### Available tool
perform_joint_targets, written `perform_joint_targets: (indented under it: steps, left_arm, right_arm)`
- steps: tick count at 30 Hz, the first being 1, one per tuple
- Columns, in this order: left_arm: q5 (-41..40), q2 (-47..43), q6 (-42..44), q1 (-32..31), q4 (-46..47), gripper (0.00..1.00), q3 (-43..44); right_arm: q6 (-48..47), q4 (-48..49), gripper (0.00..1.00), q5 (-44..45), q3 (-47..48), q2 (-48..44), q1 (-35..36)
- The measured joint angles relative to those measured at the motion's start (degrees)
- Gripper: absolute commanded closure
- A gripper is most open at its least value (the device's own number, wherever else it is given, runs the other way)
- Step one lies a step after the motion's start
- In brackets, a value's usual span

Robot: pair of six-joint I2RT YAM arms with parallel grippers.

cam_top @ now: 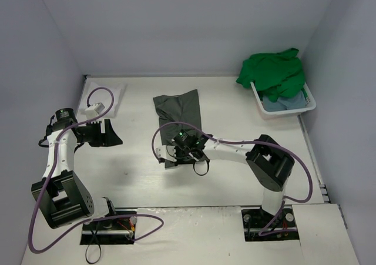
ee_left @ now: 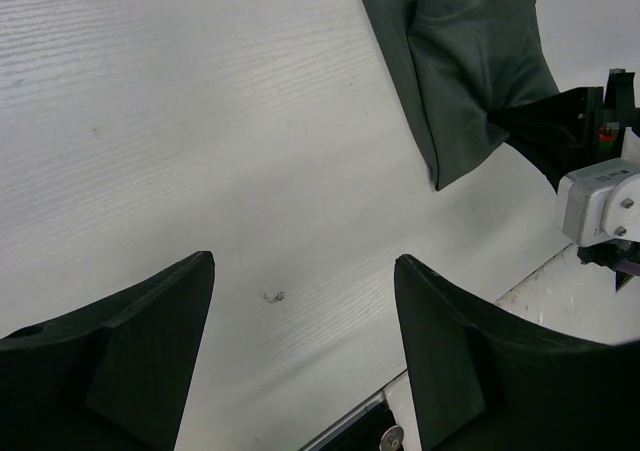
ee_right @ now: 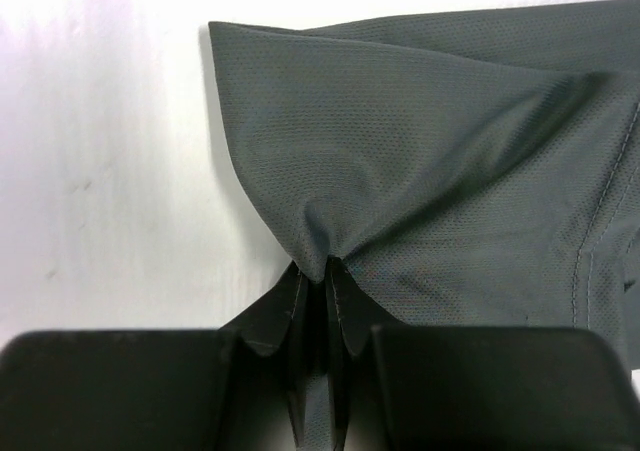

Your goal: Fold and stack the t-shirts

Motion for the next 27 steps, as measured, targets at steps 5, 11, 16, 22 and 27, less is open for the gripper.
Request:
perform_joint_targets:
  steps: [5,11,16,22,27]
  left_arm:
    - [0.04,0.02,0.13,0.02,-0.04,0.34,0.0]
    - [0.2,0.0,0.39,0.07,-0.31,0.33,0.11]
    - [0.28,0.0,0.61,0.22,-0.44,0.33,0.33]
    - [0.37,0.0,0.81,0.26,-0.48,0.34,0.46]
    - [0.37,0.02,0.85,0.26,-0.5,0.34,0.63]
  right_arm:
    - [0.15,-6.38,1.0,-1.18,0.0,-4.24,0.39]
    - [0.11,-12.85,1.0,-4.81,0.52,-11.74,0.83]
    - [0.02,-16.15,1.0,-7.13,1.99,-16.76,1.75]
    - [-0.28,-18.51,1.0,-8.66,3.56,-20.52,3.39]
    - [-1.09,-19.47,1.0,-8.96,6.03,-20.61,2.91]
